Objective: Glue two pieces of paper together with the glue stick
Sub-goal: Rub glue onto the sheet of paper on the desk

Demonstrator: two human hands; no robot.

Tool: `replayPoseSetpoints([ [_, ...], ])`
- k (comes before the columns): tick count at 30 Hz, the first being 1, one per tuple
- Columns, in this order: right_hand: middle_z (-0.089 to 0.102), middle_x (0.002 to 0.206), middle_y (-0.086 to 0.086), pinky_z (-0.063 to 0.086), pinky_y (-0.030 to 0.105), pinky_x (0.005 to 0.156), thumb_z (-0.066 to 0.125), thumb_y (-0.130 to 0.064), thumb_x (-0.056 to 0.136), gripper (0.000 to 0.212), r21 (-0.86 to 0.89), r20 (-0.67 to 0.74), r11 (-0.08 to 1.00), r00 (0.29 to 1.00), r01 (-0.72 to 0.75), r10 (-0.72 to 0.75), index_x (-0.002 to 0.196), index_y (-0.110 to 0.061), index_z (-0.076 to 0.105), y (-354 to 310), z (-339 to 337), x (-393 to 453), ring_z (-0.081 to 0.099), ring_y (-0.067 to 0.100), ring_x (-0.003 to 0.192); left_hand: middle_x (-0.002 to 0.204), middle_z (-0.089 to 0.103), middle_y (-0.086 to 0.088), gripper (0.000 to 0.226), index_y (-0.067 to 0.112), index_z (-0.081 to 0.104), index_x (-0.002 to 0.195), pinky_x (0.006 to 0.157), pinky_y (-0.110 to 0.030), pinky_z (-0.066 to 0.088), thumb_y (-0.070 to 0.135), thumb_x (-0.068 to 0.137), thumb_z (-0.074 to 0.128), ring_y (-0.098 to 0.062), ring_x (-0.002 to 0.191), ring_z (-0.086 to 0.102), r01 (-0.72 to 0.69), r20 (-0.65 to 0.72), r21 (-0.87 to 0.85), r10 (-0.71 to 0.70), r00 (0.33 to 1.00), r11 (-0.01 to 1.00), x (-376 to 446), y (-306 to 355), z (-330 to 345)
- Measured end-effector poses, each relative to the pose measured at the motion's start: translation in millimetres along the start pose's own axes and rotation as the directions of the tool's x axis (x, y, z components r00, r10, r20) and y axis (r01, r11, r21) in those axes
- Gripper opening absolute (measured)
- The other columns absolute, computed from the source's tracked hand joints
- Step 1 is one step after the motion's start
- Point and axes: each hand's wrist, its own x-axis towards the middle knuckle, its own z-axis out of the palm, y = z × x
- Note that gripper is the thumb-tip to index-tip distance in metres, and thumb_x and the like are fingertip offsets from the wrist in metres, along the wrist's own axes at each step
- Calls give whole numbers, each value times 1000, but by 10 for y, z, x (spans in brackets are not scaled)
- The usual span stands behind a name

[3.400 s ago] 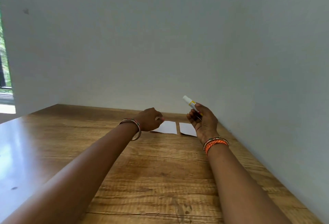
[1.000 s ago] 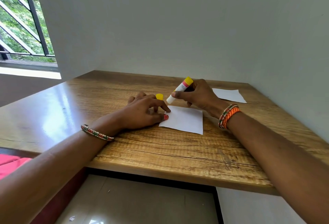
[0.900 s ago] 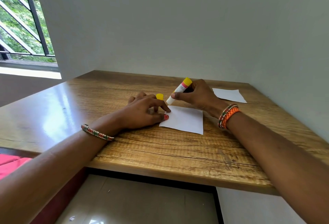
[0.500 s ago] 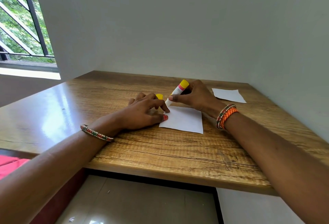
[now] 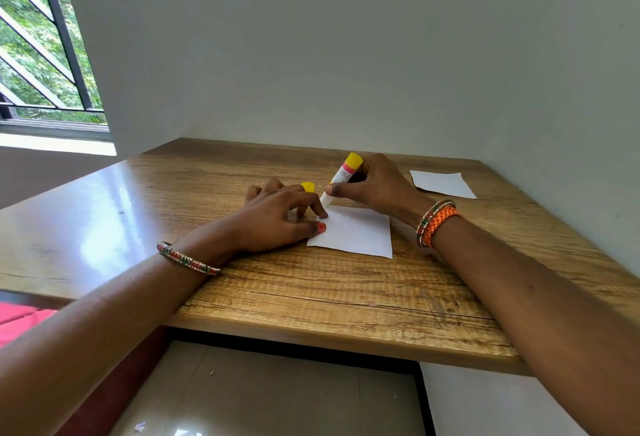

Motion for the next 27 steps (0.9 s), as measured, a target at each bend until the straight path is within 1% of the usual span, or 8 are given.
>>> replayPoseSetpoints([
  [9,59,80,-3,42,14,58,74,-23,76,26,-34,-23,999,999,-24,23,96,-9,65,-6,-30,-23,53,3,65,109,51,7,27,37,55,113,94,-33,12,47,89,47,-15,118,30,5,2,10,-5,1000,1000,-11,26,-4],
  [14,60,83,-2,42,15,59,74,-23,76,26,-51,-35,998,999,-30,29,97,-10,64,-4,-63,-50,53,4,66,110,49,10,26,38,55,113,93,-33,13,47,90,48,-14,119,30,-3,-1,16,3,1000,1000,-3,17,2],
  [20,65,92,6,44,18,64,73,-21,77,26,-75,-27,996,999,-41,40,98,-7,65,-14,-124,-78,56,13,77,113,49,10,27,37,55,114,94,-33,12,47,90,47,-13,120,29,-4,-1,6,4,1000,1000,-3,9,2],
  [23,62,91,4,43,18,65,73,-20,78,28,-83,-12,995,998,-59,58,100,-6,64,-19,-155,-86,56,15,81,113,48,9,27,37,55,114,94,-33,12,47,90,47,-13,119,29,-10,-1,-4,10,1000,1000,-7,3,5],
  [27,62,88,5,45,21,67,73,-20,77,26,-84,2,992,996,-89,90,97,-6,65,-11,-207,-93,56,16,80,109,49,9,24,39,55,111,95,-33,13,47,90,47,-12,114,33,6,3,-26,-6,1000,1000,1,-6,12],
])
